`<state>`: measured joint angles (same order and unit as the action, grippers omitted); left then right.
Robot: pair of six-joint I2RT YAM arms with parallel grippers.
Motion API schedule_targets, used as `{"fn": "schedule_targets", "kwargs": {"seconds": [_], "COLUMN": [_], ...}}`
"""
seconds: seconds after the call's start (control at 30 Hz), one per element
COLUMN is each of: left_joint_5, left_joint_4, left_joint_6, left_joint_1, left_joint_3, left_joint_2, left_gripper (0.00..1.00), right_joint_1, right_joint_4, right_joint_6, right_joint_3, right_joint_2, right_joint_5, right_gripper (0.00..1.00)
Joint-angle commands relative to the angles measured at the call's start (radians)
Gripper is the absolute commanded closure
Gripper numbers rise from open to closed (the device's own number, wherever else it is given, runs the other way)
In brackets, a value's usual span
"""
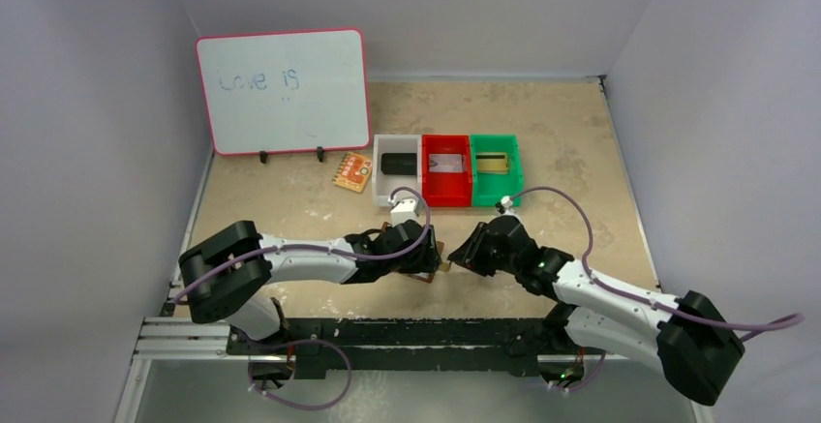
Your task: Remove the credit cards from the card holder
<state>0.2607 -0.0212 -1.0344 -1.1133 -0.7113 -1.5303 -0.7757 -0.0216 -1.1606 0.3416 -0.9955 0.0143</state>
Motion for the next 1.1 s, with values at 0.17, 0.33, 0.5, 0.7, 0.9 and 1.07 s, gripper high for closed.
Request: {"fn": "schedule_targets", "kwargs": {"seconds": [0.17,0.33,0.5,0.7,0.9,1.07], "left_joint_5": [-0.033,-0.037,-0.037,-0.04,-0.028,0.004], "left_joint_4": [-0.034,-0.044,-0.029,-0.03,-0.012,0.029], "left_joint_6": [-0.045,-0.052,-0.046,-0.048,-0.05,-0.039], "left_joint_1": [-0.001,-0.002,-0.002,-0.002,-0.002,-0.002], "left_joint_3": [0.019,0.046,0.055,0.063,0.064,0.059], "left_joint_2": [-0.009,0.018,0.025,0.033,0.053,0.11], "left_gripper": [0.48,0.53,0.58,0.61,0.61,0.61], "right_joint_1": [0.007,0.009,0.016,0.019,0.019,0.02], "right_joint_4": [0.084,0.014,-0.034,-0.081,-0.164,-0.201], "right_joint_6": [-0.027,0.009,0.081,0.157,0.152,0.151], "right_joint_3": [0.068,0.095,0.178,0.285,0.262,0.218], "right_joint_2": [0.119,0.081,-0.06,-0.241,-0.38,-0.487], "right_joint_5": [0.063,0.037,-0.014,-0.096,-0.15,-0.16], "right_gripper": [0.83,0.9,0.93,0.97,0.98,0.99]}}
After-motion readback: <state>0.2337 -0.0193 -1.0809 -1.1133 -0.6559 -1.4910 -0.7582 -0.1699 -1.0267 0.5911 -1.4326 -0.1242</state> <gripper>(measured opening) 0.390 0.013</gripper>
